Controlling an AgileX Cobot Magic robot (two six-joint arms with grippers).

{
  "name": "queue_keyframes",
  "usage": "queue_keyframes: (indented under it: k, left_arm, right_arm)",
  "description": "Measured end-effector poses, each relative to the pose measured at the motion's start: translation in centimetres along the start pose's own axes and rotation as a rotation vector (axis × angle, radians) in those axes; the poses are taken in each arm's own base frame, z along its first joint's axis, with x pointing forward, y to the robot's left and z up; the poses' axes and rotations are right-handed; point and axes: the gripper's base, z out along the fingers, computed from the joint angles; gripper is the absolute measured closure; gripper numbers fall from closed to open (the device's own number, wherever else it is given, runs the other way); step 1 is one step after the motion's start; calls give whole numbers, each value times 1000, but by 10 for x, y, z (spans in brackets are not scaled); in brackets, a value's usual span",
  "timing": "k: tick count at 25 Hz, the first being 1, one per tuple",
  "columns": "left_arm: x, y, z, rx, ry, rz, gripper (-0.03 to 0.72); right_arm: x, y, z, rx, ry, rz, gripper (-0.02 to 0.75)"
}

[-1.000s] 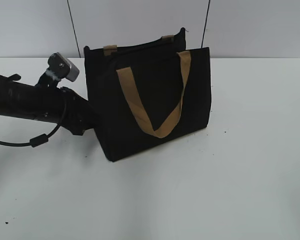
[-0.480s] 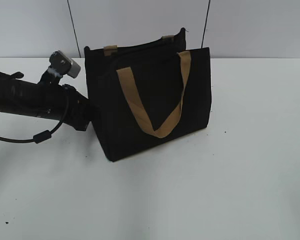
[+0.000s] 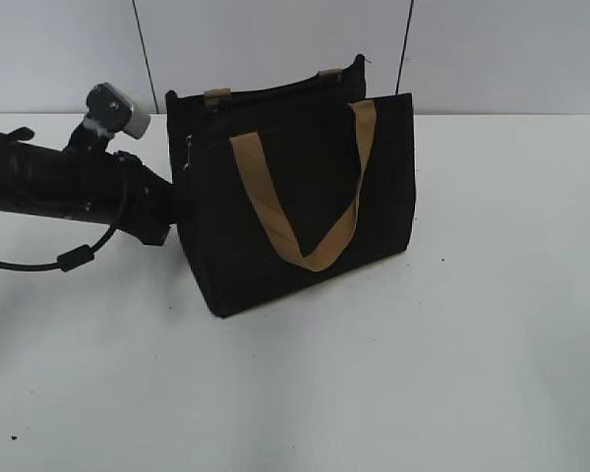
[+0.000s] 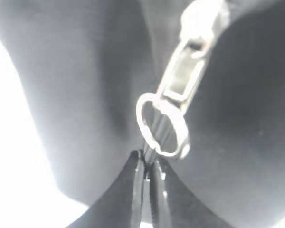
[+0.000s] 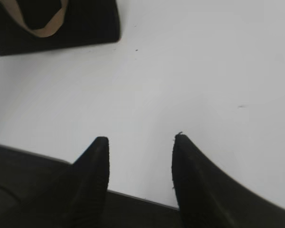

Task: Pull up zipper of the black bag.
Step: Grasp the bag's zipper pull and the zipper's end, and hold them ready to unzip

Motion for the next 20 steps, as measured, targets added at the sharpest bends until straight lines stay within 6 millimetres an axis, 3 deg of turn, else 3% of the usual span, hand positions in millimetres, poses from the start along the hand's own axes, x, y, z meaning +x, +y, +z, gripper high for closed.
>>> queue_keyframes:
  k: [3, 10, 17, 20]
  left_arm:
    - [-5, 0, -6, -20, -7, 10, 674]
    - [-10, 3, -31, -86, -21, 10, 674]
    - [-19, 3, -43, -98, -61, 26, 674]
    - [-22, 1, -45, -82, -81, 31, 674]
  right_arm:
    - [-26, 4, 8, -114, 67, -65, 449]
    - [-97, -1, 35, -268, 148, -181, 465]
    - [-151, -10, 91, -401, 230, -147, 465]
    - [-177, 1, 103, -454, 191, -194, 465]
